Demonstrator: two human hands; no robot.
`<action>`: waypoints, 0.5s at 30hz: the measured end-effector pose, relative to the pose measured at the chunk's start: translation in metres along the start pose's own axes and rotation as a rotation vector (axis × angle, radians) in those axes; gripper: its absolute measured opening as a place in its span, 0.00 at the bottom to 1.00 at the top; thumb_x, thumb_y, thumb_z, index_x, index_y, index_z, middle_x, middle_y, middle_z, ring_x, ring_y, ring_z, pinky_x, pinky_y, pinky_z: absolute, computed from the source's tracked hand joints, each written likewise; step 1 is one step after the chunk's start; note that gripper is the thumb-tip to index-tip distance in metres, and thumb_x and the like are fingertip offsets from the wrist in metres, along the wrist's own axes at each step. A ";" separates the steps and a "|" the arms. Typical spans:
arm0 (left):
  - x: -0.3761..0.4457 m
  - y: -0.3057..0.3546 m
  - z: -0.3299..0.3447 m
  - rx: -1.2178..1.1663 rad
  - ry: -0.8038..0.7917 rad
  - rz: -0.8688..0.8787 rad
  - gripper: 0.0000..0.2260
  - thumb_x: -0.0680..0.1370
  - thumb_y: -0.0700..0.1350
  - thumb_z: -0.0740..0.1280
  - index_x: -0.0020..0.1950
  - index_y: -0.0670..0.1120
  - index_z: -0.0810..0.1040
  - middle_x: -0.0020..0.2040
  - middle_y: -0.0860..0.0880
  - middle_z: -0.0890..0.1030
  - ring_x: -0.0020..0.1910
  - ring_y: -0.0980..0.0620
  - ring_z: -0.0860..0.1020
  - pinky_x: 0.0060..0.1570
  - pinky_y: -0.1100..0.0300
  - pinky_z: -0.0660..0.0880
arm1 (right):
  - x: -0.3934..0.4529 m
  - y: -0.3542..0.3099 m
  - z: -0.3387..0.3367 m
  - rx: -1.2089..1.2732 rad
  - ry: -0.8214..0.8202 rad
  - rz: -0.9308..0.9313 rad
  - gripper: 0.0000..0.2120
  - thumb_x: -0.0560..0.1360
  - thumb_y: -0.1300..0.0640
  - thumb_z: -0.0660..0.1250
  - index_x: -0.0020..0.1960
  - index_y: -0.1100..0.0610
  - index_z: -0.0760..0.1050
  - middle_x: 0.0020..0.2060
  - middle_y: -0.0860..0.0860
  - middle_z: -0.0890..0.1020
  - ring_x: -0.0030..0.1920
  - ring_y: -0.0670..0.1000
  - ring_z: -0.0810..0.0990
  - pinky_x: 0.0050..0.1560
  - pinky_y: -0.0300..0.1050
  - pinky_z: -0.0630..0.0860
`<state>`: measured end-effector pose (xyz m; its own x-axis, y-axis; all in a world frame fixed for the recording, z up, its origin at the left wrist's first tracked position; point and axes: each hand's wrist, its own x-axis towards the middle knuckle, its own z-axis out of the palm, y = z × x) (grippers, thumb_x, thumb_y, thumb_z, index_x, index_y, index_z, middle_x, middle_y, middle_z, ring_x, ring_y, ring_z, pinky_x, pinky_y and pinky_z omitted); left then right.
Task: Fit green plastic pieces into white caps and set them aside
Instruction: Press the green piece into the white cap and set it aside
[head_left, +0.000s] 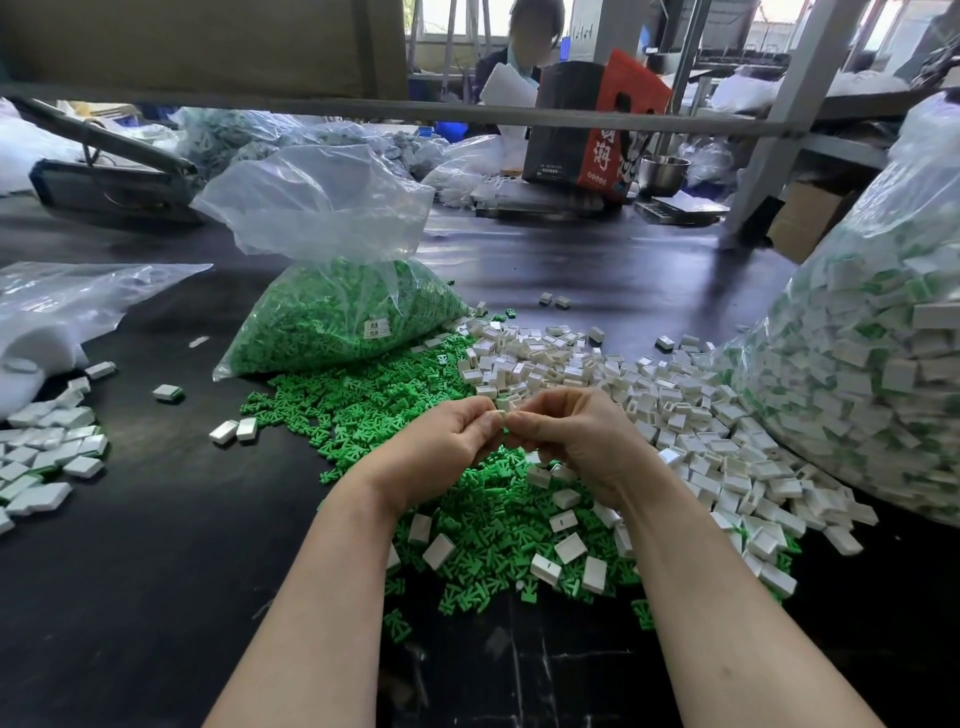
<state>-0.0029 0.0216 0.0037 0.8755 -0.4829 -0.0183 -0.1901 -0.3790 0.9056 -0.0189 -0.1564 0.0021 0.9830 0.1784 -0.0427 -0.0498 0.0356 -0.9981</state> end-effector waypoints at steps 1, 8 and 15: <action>0.000 0.000 0.000 -0.006 -0.004 -0.005 0.13 0.84 0.46 0.59 0.39 0.50 0.72 0.31 0.57 0.71 0.28 0.65 0.68 0.31 0.73 0.66 | 0.000 0.000 0.000 -0.002 -0.008 0.000 0.07 0.64 0.58 0.76 0.39 0.60 0.81 0.34 0.54 0.84 0.31 0.45 0.80 0.30 0.35 0.73; -0.002 0.000 -0.001 0.028 -0.040 -0.043 0.11 0.84 0.45 0.59 0.42 0.47 0.74 0.32 0.57 0.73 0.30 0.63 0.70 0.34 0.70 0.68 | 0.000 0.001 -0.001 -0.082 -0.015 0.010 0.06 0.63 0.55 0.77 0.37 0.56 0.83 0.36 0.54 0.84 0.36 0.49 0.81 0.36 0.39 0.76; -0.001 -0.003 -0.002 0.079 -0.035 -0.090 0.11 0.83 0.47 0.59 0.43 0.49 0.75 0.34 0.56 0.72 0.33 0.59 0.69 0.35 0.66 0.67 | 0.000 0.002 0.001 -0.171 0.008 -0.010 0.09 0.64 0.53 0.76 0.40 0.57 0.82 0.37 0.54 0.85 0.37 0.48 0.82 0.40 0.44 0.77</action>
<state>-0.0024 0.0252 0.0024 0.8746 -0.4713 -0.1141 -0.1473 -0.4823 0.8635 -0.0189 -0.1557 -0.0001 0.9847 0.1710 -0.0323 -0.0099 -0.1301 -0.9914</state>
